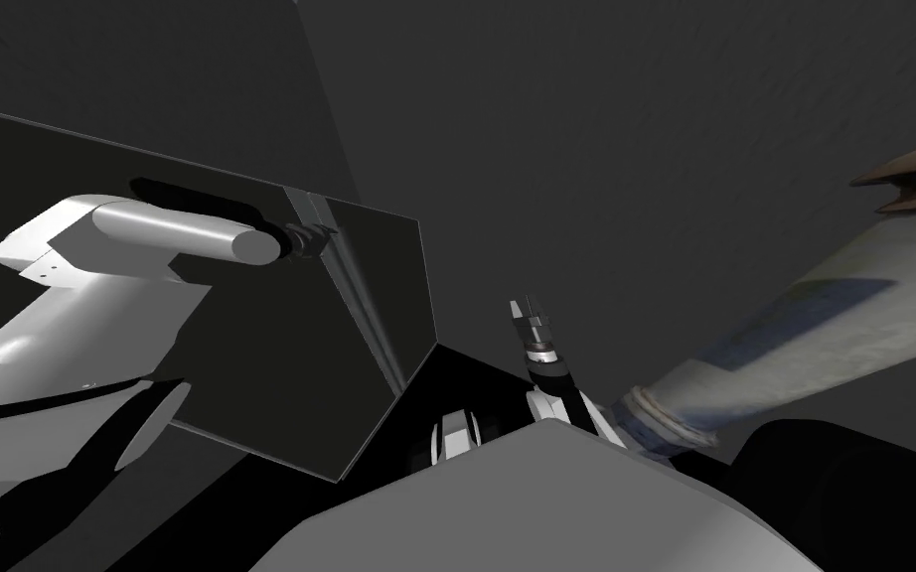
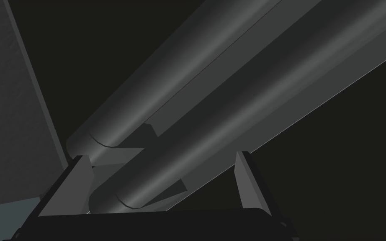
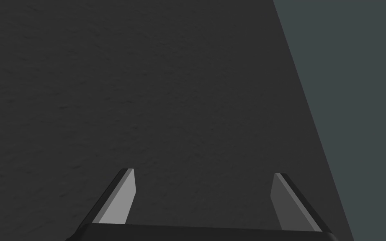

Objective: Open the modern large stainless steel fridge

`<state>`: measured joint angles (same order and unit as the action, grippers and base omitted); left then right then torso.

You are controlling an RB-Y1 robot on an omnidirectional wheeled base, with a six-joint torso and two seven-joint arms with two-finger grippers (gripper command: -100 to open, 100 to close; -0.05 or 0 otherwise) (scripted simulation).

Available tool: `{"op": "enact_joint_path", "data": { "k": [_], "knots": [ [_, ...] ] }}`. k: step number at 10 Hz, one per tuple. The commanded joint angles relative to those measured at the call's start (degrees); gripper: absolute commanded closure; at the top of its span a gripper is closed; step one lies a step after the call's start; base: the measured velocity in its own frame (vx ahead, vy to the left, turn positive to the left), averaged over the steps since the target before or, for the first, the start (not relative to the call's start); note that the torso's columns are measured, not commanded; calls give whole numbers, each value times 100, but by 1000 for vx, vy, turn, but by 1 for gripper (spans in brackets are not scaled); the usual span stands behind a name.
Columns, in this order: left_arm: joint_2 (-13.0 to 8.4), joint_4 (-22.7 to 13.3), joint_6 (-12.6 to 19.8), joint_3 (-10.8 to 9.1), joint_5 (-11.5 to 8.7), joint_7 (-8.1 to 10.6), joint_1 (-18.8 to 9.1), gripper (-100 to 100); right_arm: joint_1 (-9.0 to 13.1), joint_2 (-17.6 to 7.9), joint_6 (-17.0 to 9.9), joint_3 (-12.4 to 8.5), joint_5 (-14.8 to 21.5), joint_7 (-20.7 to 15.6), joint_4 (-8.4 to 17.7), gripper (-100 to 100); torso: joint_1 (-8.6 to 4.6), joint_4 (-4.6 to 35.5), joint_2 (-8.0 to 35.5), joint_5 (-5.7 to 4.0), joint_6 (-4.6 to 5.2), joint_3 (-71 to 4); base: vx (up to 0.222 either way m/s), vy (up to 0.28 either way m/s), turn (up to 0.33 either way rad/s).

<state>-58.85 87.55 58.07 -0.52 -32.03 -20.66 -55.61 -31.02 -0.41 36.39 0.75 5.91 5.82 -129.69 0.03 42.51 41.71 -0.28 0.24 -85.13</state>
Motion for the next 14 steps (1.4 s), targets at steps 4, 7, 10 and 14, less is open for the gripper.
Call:
{"op": "enact_joint_path", "data": {
  "k": [4, 7, 10, 14],
  "knots": [
    [-44, 281, 202, 11, -223, 40, -85, 100, 0, 0, 0, 0, 0, 0, 0, 0, -4, -30, 38, 27, -13, 40, -34, 15, 0],
    [25, 456, 219, 73, -451, 23, -137, 100, 2, -1, -1, -1, 0, 0, 0, 0, -6, -28, 61, 34, -8, 64, -131, 116, -77],
    [129, 718, 244, 165, -793, -3, -214, 100, 3, -1, -1, -1, 0, 0, 0, 0, 5, -25, 61, 39, -13, 60, -171, 128, -80],
    [152, 1015, 311, 193, -1013, -1, -212, 100, 2, -1, 0, -1, 0, 0, 0, 0, -8, -17, 68, 26, -13, 60, -124, 86, -61]
  ]
}}
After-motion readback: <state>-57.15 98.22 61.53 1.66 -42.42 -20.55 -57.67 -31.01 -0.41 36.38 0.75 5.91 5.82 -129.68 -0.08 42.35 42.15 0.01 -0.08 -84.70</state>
